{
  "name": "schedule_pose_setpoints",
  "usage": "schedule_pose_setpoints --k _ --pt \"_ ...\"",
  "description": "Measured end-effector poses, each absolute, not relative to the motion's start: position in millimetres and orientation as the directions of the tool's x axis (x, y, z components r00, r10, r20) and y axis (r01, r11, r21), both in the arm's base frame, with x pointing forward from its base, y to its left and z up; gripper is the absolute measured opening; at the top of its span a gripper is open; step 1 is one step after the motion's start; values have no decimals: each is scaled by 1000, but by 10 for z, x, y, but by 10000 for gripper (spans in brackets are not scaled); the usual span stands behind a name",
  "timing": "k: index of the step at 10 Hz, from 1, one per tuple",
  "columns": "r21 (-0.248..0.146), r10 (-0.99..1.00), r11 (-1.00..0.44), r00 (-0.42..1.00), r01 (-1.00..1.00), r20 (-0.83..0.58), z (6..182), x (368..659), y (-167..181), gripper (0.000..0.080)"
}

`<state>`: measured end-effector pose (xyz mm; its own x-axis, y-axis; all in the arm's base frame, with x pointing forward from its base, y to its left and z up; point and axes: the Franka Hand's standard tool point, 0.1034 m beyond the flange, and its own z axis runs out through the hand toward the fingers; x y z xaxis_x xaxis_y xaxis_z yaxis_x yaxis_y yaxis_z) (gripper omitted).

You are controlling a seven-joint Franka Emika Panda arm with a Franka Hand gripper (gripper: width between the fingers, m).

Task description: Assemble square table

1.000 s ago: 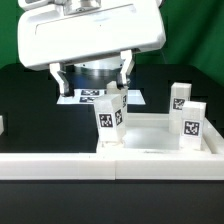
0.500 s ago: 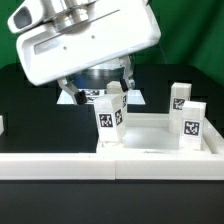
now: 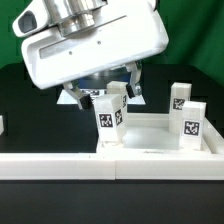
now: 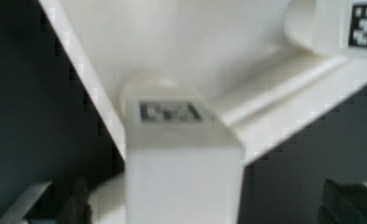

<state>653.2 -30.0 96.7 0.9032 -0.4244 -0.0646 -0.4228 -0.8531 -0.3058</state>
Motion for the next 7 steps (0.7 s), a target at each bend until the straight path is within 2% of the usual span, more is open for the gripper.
schedule_pose_setpoints --k 1,3,7 --pt "-295 -448 -836 886 -463 -122 949 6520 -268 649" --pt "-290 -451 -835 883 -468 -129 813 6519 -274 649" --pt "-292 -451 -834 883 -469 -129 816 6521 -272 649"
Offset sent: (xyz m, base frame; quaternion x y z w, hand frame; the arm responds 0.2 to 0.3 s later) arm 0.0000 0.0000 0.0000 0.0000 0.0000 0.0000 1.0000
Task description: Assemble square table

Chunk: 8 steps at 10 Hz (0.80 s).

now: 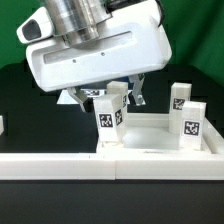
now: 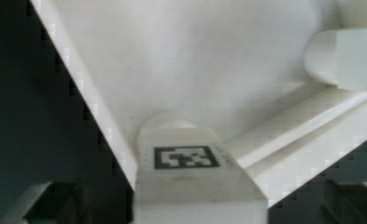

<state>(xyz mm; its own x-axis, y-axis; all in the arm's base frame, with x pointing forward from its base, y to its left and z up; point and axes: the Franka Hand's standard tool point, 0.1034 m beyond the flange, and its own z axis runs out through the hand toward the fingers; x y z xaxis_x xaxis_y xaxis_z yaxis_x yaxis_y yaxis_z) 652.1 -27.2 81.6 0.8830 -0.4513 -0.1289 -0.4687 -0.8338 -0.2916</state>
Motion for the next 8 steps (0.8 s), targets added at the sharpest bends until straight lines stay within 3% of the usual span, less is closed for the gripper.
schedule_pose_setpoints --k 2,3,4,6,8 --pt "-291 -451 -834 883 -469 -129 815 6521 -272 425" --pt "-291 -451 -834 883 -469 -129 814 6520 -273 425" --pt "-291 -451 -834 883 -469 -130 809 6518 -273 297" --pt "-287 -479 -818 866 -499 -140 805 6520 -257 297" --pt "-261 -636 -709 754 -655 -164 801 6590 -169 297"
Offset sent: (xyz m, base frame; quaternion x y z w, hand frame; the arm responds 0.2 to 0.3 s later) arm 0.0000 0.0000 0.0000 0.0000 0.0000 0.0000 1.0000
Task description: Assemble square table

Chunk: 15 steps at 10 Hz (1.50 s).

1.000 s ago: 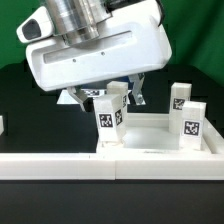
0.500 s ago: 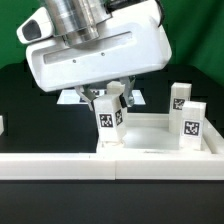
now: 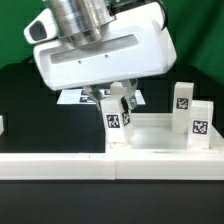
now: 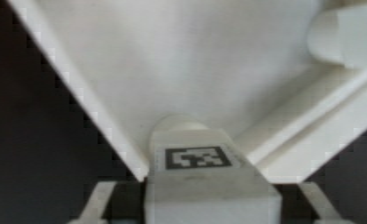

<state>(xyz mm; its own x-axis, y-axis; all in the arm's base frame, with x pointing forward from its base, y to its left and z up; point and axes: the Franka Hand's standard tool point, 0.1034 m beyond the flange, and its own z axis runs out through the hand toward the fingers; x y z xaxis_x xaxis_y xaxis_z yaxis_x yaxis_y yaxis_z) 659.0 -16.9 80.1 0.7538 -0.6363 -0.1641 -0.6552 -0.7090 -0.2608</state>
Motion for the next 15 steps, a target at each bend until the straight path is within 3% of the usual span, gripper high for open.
schedule_pose_setpoints --k 3,5,6,7,9,10,11,12,13,15 --pt "-182 -901 -309 349 -933 -256 799 6643 -135 297" --pt "-111 -950 -18 52 -994 -309 792 6666 -71 297" --pt "-69 -944 79 -53 -994 -325 791 6685 -8 297" --pt "-51 -938 127 -104 -991 -330 791 6691 35 297" --pt "-77 -945 38 -11 -996 -327 794 6681 28 306" --pt "-98 -933 -132 157 -986 -322 805 6616 14 494" --pt "-139 -902 -285 315 -948 -297 797 6601 -10 598" --pt "-155 -846 -429 456 -890 -274 786 6558 -2 598" --pt "-167 -805 -512 539 -843 -250 799 6547 32 642" --pt "-202 -716 -631 662 -749 -222 783 6542 17 647"
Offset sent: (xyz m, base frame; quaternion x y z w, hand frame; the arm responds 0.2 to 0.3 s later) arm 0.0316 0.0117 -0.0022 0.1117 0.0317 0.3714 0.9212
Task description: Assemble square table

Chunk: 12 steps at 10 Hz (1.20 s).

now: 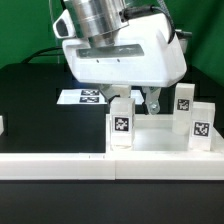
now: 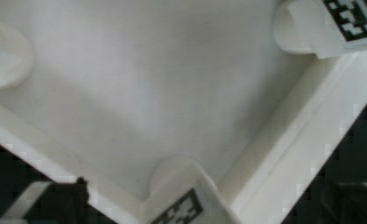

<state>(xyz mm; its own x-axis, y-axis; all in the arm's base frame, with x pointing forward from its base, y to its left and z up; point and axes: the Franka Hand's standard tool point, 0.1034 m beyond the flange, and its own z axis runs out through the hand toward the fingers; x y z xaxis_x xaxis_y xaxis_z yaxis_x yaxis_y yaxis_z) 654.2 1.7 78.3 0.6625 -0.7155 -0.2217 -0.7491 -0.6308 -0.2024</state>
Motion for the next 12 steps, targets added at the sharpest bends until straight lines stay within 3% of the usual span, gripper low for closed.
schedule_pose_setpoints --k 2,4,6,9,10,11,12 --pt "-227 -598 -747 781 -625 -181 786 6543 -4 649" --pt "-189 -369 -907 926 -377 -79 845 6673 -120 649" --pt "-184 -236 -954 972 -235 -17 848 6757 -120 649" --pt "-189 -260 -947 965 -259 -16 834 6758 -124 649" --pt "-189 -259 -948 966 -257 -16 834 6757 -125 520" --pt "-190 -310 -932 950 -309 -26 834 6758 -117 520" --pt "-189 -369 -910 929 -369 -39 835 6759 -111 382"
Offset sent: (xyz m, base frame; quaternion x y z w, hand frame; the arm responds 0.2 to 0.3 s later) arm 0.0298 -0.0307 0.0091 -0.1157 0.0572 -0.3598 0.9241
